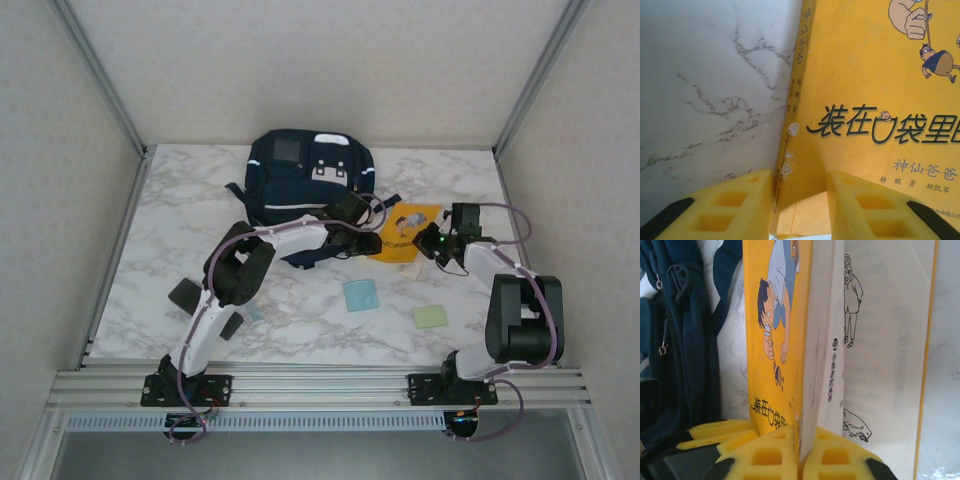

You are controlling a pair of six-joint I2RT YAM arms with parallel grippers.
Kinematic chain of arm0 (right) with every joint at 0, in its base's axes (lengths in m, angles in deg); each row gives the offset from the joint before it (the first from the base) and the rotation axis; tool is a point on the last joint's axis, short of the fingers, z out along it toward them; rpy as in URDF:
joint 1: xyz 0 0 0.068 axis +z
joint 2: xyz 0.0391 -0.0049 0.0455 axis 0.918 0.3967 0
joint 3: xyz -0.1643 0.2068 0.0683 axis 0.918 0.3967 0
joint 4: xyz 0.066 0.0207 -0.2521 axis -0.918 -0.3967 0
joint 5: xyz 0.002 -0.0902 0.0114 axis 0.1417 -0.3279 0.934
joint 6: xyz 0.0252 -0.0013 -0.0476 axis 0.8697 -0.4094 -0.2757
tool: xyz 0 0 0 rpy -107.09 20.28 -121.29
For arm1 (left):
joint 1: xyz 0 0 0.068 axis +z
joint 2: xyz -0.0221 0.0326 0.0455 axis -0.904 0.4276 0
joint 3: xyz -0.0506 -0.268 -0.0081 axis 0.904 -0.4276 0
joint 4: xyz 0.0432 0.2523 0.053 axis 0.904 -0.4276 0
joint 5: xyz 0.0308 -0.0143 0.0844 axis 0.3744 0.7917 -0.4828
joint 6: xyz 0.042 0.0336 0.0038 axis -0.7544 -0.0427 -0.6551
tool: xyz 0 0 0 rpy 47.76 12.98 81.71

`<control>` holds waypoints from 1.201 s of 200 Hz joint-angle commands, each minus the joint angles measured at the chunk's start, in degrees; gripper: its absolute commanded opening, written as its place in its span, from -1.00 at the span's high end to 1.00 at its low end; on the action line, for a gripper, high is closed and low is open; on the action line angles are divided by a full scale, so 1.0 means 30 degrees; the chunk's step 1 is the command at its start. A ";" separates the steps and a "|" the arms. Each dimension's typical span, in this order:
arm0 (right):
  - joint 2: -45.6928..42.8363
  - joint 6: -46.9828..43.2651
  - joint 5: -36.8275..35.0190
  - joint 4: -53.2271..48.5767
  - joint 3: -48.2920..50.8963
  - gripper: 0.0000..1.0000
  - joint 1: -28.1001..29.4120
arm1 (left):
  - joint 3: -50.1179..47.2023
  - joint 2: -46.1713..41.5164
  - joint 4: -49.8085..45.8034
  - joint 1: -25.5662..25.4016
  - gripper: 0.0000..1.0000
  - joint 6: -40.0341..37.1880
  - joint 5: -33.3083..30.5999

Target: Pack the student bag

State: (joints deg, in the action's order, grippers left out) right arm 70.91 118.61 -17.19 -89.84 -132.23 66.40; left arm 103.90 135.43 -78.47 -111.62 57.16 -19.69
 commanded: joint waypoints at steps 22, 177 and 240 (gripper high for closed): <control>-0.1411 -0.0869 0.0229 -0.2160 -0.1221 1.00 0.0252 | -0.0063 -0.1397 0.0128 0.0348 0.10 0.0404 0.0879; -0.2942 0.2556 0.7877 0.3430 -0.2997 1.00 0.0470 | -0.5641 -0.5094 1.2651 0.3680 -0.46 0.8798 0.3183; -0.1751 0.3491 0.8574 0.5358 -0.2519 1.00 0.0945 | -0.6052 -0.4128 1.6617 0.3151 -0.28 1.1643 0.4094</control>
State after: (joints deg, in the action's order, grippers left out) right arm 64.51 127.44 4.97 -80.81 -140.41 68.76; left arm 86.79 121.29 -36.66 -101.44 87.15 -9.88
